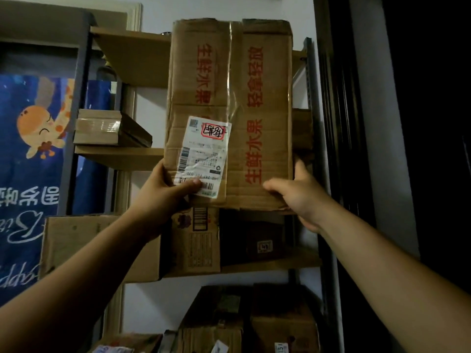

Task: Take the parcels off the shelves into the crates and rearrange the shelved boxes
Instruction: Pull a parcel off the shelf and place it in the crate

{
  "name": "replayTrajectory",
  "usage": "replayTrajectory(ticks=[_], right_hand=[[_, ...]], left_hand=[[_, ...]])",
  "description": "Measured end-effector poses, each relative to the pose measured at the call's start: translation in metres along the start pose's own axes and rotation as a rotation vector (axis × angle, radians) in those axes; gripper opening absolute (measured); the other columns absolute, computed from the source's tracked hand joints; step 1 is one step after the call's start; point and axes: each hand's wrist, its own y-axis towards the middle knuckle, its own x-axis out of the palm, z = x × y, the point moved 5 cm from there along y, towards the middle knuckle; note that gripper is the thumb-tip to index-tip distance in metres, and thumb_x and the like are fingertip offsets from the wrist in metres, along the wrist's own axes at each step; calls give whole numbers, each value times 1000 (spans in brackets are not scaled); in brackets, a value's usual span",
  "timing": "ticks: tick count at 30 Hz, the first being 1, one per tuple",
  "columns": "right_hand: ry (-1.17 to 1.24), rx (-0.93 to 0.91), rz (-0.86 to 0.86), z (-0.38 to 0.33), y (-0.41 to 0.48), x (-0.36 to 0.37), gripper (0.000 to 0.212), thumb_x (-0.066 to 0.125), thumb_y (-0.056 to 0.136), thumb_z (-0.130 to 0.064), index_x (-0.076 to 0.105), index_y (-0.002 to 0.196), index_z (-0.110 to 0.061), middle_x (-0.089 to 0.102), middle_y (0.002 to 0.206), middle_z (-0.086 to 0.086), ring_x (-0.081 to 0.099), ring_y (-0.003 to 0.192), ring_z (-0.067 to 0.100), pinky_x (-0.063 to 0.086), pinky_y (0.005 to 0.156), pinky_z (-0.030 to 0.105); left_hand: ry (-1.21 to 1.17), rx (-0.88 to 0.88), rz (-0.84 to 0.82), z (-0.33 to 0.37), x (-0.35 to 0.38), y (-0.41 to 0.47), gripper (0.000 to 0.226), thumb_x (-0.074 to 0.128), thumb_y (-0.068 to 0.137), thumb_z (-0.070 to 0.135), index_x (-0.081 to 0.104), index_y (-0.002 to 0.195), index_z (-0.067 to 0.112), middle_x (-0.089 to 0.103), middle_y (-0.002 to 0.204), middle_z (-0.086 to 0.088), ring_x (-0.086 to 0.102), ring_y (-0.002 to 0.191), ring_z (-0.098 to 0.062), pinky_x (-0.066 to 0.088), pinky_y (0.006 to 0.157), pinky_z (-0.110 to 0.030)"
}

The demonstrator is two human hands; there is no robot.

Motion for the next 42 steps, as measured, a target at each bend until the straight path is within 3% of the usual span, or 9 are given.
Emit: replayTrajectory(ticks=[4, 7, 13, 19, 25, 30, 35, 37, 42], right_hand=[[38, 21, -10, 17, -4, 8, 63, 65, 81, -4, 33, 132, -23, 59, 110, -3, 57, 104, 17, 48, 90, 37], [62, 8, -8, 30, -7, 19, 74, 66, 81, -2, 26, 140, -21, 57, 113, -3, 55, 104, 14, 45, 84, 31], [146, -20, -38, 39, -2, 46, 65, 70, 80, -8, 30, 125, -33, 58, 110, -8, 56, 99, 6, 47, 73, 22], [189, -22, -65, 38, -5, 75, 60, 69, 82, -8, 30, 122, -32, 57, 108, -9, 56, 96, 4, 46, 68, 20], [249, -44, -71, 40, -20, 124, 65, 69, 83, -18, 30, 133, -32, 58, 117, -8, 57, 108, 12, 51, 86, 35], [311, 4, -94, 52, -39, 167, 72, 69, 83, -19, 27, 141, -26, 56, 115, -11, 56, 102, 6, 49, 75, 25], [364, 43, -199, 52, -59, 197, 70, 67, 85, -12, 25, 138, -30, 54, 110, -12, 54, 96, 3, 49, 69, 23], [386, 54, -241, 52, -70, 204, 64, 66, 85, -8, 28, 129, -34, 54, 107, -13, 55, 93, 2, 50, 69, 20], [389, 95, -324, 63, -103, 219, 73, 68, 84, -9, 25, 138, -31, 54, 108, -15, 55, 94, 0, 51, 67, 17]], left_hand=[[59, 70, -3, -11, -6, -13, 59, 66, 73, 8, 45, 126, 26, 68, 110, -5, 69, 96, -25, 54, 84, -53], [47, 92, 24, -21, -16, -22, 64, 66, 72, 4, 44, 129, 22, 67, 111, -5, 69, 97, -22, 59, 76, -41], [54, 101, 74, -25, -39, -27, 55, 64, 78, 0, 47, 125, 22, 68, 109, -3, 69, 99, -21, 59, 77, -39], [48, 128, 72, -19, -65, -33, 58, 64, 76, -1, 46, 126, 22, 69, 108, -2, 69, 97, -23, 59, 70, -35], [66, 135, 131, -11, -108, -53, 73, 73, 65, 17, 44, 131, 23, 70, 107, -2, 70, 95, -23, 59, 67, -36], [148, 113, 197, -3, -142, -79, 61, 65, 68, 16, 48, 126, 20, 71, 101, 0, 71, 89, -17, 58, 62, -27], [170, 72, 290, 4, -165, -115, 39, 64, 74, 11, 55, 111, 23, 72, 100, -1, 71, 92, -21, 59, 67, -33], [175, 50, 334, 3, -170, -134, 44, 66, 72, 15, 55, 113, 23, 70, 105, -4, 70, 95, -23, 59, 71, -39], [227, -16, 434, -1, -175, -188, 51, 65, 77, 12, 50, 126, 18, 68, 110, -7, 69, 97, -26, 58, 73, -46]])
